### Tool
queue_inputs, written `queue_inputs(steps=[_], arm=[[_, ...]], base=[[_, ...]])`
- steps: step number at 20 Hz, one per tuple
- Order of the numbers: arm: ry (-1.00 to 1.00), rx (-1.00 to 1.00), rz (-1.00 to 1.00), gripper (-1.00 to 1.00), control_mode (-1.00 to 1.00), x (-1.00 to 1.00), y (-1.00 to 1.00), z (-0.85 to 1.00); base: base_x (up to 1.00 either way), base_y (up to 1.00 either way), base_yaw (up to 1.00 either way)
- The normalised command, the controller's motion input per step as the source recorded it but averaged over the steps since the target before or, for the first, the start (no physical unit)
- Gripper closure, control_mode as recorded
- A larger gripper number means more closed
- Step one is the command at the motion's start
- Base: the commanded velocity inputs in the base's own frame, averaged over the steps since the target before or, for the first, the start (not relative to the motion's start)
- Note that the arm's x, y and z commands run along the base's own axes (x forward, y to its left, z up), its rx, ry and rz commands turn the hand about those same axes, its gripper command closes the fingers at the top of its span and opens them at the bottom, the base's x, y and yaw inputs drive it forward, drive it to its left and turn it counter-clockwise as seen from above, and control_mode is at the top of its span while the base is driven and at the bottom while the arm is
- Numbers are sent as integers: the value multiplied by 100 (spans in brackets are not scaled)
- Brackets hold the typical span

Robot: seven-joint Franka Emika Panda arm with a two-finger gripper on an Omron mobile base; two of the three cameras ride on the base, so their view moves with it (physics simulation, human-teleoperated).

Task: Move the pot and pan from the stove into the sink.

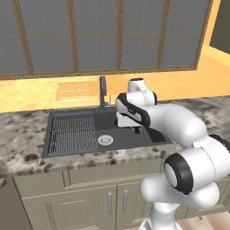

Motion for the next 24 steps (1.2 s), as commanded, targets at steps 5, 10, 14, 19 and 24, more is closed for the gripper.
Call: queue_inputs(steps=[5, 10, 14, 19, 24], arm=[[-8, 0, 4, 100, -100, -2, -5, -13], [0, 0, -1, 100, -100, 7, 0, -4], [0, 2, -11, 100, -100, 14, 0, -1], [-1, 8, -19, 100, -100, 1, 0, 0], [-1, 7, -16, 100, -100, 0, 0, -4]], base=[[0, 0, 0], [0, 0, 0], [0, 0, 0], [0, 0, 0], [0, 0, 0]])
